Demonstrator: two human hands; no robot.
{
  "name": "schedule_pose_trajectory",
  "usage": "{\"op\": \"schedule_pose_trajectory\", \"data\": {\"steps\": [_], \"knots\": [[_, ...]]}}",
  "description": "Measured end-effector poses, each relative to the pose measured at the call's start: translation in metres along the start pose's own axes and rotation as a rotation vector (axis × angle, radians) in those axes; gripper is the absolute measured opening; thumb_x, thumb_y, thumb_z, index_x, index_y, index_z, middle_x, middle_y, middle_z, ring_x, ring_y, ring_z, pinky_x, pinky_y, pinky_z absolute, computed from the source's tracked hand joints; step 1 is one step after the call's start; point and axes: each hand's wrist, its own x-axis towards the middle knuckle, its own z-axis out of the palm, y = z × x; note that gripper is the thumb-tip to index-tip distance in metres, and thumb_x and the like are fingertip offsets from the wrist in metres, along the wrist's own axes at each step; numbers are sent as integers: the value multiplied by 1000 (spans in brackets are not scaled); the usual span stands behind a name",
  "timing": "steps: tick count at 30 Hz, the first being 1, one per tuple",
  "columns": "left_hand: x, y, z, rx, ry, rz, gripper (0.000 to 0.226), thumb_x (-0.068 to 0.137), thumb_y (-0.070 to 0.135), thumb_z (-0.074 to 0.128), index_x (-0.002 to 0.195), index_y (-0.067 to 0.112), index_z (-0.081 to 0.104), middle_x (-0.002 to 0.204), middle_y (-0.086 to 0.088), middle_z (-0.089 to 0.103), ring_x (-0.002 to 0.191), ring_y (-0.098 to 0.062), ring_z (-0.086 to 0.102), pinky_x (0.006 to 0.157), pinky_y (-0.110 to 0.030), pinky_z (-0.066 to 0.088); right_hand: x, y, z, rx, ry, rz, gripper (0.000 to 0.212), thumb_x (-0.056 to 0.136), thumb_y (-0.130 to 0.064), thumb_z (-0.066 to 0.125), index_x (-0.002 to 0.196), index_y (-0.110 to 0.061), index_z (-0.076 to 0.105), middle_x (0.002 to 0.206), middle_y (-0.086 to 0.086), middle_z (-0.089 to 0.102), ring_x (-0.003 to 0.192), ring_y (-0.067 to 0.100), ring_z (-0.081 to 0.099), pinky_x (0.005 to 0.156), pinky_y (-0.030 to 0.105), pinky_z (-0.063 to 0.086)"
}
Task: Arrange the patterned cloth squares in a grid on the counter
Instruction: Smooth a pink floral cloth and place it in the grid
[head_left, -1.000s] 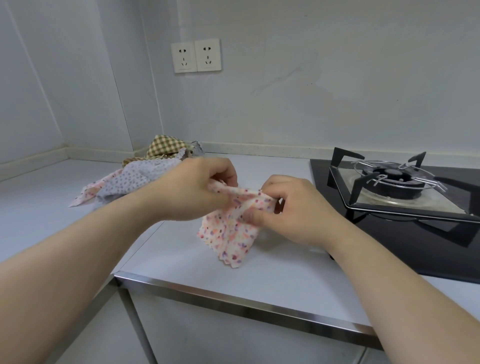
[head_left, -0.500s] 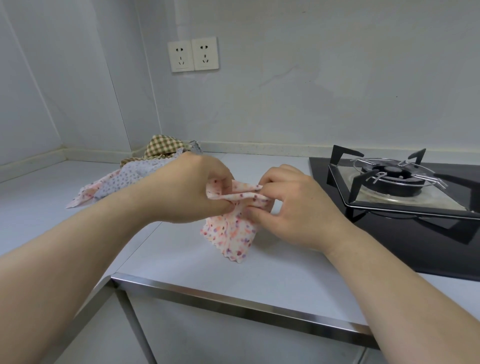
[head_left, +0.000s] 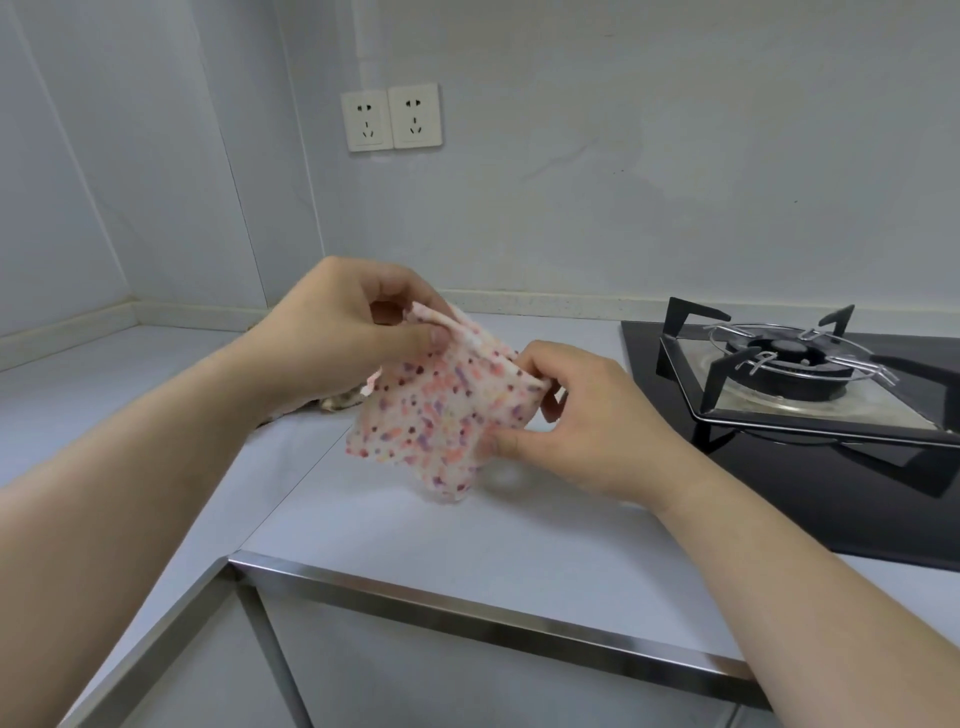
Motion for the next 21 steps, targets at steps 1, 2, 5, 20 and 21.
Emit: {"op": "schedule_pose_trajectory", "data": {"steps": [1,2,5,20,21], "knots": [[0,0,1,-10,7,-4,13,86,14,80,90,26,78,87,-13,77,91,-39,72,90,-62,55,0,-1,0,28,-23,7,42,68,-36,93,79,-16,58,82,2,56,68,15,44,64,31,41],[0,-2,2,-9,13,-6,15,86,13,79,89,28,78,88,-14,76,91,-38,72,92,-60,55,0,-2,-1,62,-51,16,42,68,-35,93,79,-14,59,84,4,56,67,14,44,64,30,41],[2,-4,5,10,28,-7,20,87,9,76,88,29,77,87,-10,77,90,-29,74,94,-52,57,-2,-3,-3,142,-109,36,32,75,-33,89,83,-17,64,82,-3,57,65,8,43,64,24,41],[11,-19,11,91,174,-48,33,86,18,79,117,28,72,100,-4,71,80,-22,70,71,-34,63,-2,0,-5,244,-132,63,16,86,-23,82,95,-18,70,79,-11,63,63,13,47,59,20,41],[12,-21,12,72,189,-79,29,86,19,80,113,26,73,98,-2,73,76,-18,71,69,-33,62,-2,0,-6,286,-139,56,16,86,-21,81,97,-18,70,87,-6,66,66,17,48,60,23,42]]}}
